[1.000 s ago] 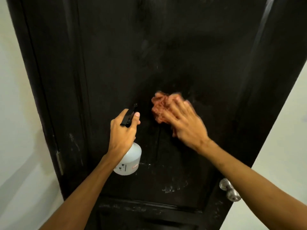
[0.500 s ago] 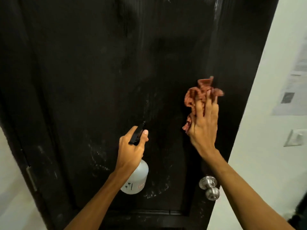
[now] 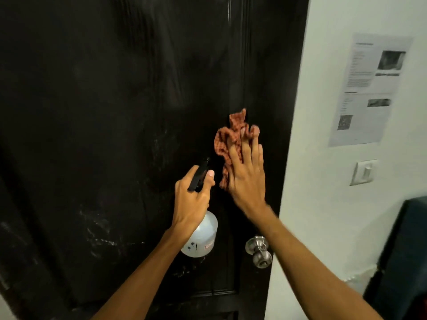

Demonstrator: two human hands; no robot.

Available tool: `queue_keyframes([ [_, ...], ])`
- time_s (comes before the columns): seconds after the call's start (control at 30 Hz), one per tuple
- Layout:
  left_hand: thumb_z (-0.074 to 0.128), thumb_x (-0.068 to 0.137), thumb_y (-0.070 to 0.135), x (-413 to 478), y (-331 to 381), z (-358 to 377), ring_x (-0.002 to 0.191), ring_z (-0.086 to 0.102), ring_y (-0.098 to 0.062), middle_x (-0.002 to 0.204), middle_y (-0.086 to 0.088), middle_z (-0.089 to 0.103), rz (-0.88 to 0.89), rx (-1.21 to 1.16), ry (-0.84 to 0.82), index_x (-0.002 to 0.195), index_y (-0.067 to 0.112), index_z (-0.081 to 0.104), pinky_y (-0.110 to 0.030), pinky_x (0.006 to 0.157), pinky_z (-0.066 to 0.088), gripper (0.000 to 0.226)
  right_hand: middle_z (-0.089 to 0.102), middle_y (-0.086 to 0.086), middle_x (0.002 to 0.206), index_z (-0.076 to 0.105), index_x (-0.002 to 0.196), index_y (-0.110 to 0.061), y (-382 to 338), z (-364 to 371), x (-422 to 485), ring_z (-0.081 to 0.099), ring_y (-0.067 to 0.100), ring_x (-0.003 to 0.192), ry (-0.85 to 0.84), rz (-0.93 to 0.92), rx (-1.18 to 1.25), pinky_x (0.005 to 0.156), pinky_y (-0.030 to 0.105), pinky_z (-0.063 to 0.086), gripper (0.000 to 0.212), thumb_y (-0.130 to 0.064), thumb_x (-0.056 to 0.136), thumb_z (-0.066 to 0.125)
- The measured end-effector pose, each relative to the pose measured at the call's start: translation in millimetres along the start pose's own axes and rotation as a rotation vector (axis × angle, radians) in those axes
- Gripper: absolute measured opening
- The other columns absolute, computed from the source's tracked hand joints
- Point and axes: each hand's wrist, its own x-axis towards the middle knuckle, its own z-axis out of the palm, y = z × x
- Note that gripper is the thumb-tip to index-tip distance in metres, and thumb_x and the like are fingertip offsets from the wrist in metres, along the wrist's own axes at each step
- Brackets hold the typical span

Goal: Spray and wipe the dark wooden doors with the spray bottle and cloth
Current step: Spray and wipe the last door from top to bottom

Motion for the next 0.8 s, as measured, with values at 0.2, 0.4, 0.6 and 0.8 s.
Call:
queue_keyframes([
  [0.2,0.06,0.105,0.029,0,12,14,0.041,0.051,-0.015,0.08,-0.014,0.071,0.019,-0.024,0.041,0.097,0.01,0.066,-0.023,0.04,0.044,0.021,0.009,0.014,0.171,0.024,0.163,-0.022,27,-7,13,0.003,0.035,0.159,-0.01,-0.138,-0.104,0.129,0.05,0.005,0.058,-0.044,0.109,0.025],
  [0.4,0.059,0.104,0.031,-1,15,31,0.044,0.054,-0.02,0.079,-0.014,0.07,0.05,-0.018,0.061,0.094,0.014,0.066,-0.029,0.042,0.047,0.021,0.007,0.015,0.171,0.021,0.163,-0.013,37,7,-34,-0.001,0.038,0.158,0.03,0.073,0.076,0.125,0.059,0.014,0.067,-0.047,0.108,0.036],
  [0.6,0.059,0.101,0.039,-6,13,49,0.043,0.054,-0.021,0.078,-0.005,0.071,0.029,0.008,0.037,0.093,0.018,0.065,-0.034,0.042,0.049,0.024,0.007,0.017,0.171,0.019,0.164,-0.014,69,-12,15,0.0,0.035,0.159,0.137,0.106,0.127,0.128,0.055,0.005,0.062,-0.037,0.108,0.033],
  [0.8,0.059,0.104,0.032,-4,19,52,0.045,0.054,-0.035,0.078,-0.022,0.067,0.028,0.012,0.045,0.088,0.02,0.064,-0.04,0.042,0.047,0.02,0.007,0.018,0.171,0.023,0.162,-0.01,67,6,-36,0.01,0.043,0.156,0.16,0.161,0.207,0.12,0.063,0.024,0.06,-0.042,0.112,0.027],
])
